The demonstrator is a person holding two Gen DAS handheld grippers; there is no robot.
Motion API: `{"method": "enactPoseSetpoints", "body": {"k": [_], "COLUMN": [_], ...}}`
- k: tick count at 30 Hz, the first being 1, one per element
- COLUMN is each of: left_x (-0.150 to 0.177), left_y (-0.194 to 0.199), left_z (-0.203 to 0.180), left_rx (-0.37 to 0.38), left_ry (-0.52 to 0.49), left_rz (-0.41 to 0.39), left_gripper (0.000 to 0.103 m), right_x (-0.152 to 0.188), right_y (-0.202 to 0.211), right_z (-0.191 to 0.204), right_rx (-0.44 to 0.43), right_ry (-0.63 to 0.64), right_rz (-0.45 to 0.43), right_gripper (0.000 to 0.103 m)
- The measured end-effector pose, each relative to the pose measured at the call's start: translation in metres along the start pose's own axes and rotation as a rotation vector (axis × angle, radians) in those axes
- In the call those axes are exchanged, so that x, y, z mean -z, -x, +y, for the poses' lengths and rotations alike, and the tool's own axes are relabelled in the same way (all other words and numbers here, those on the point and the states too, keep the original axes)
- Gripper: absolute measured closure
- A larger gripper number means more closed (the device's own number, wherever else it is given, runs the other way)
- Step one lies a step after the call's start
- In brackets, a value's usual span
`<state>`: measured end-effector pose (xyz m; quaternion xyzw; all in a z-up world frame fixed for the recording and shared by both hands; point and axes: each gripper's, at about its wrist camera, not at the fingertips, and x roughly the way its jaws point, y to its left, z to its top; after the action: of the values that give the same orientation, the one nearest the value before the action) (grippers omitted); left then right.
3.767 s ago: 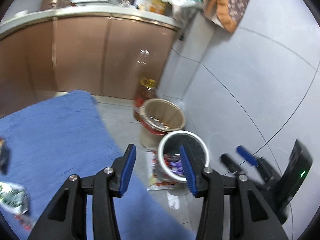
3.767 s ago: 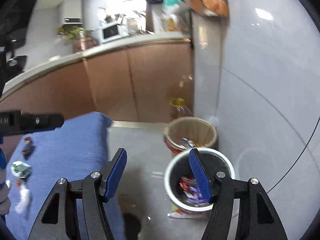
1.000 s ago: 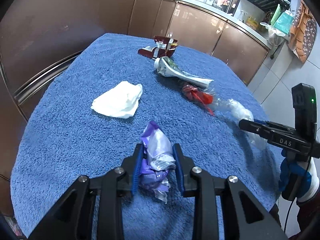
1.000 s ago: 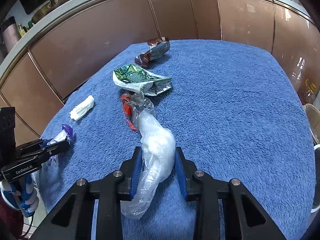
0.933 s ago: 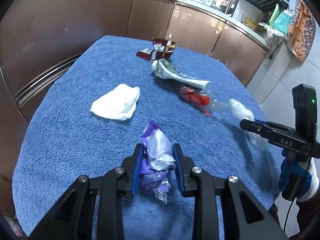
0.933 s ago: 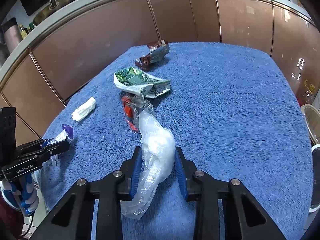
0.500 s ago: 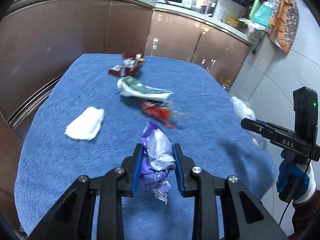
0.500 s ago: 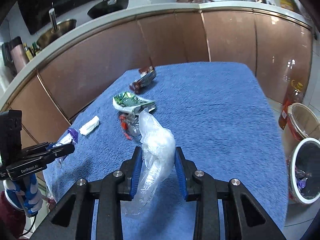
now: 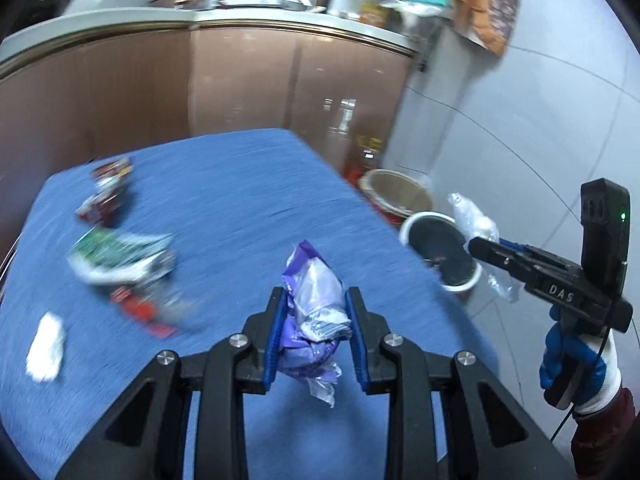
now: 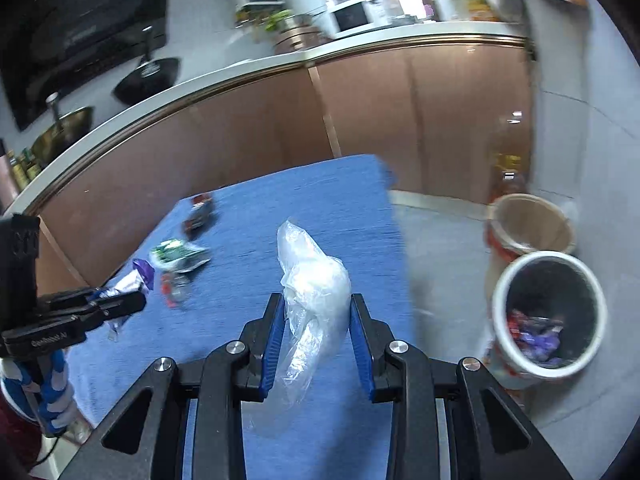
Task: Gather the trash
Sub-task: 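Carry both items over the white-rimmed bin and open both tools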
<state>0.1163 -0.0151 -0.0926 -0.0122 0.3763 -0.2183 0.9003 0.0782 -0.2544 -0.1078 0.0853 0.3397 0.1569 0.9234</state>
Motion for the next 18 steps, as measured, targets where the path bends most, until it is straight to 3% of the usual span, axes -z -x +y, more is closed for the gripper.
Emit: {"method": "enactPoseSetpoints", "body": {"k": [9, 18], "left_x": [-0.064, -0.124], "left_y": [-0.086, -0.208], "left_z": [-0.098, -0.190], "left_rx": [0.150, 0.255], "left_ry": [-0.159, -0.245], "left_rz": [0.075, 0.194], "left_gripper": [0.075, 0.075], "right_x": [0.005, 0.010], "right_y": [0.013, -0.023], "right_z": [-0.089, -0.182], "right_rx": [0.191, 0.359], "right_ry": [-0.118, -0.237], "right_rz": [-0.028, 0.024], "right_gripper": [0.073, 0.073]}}
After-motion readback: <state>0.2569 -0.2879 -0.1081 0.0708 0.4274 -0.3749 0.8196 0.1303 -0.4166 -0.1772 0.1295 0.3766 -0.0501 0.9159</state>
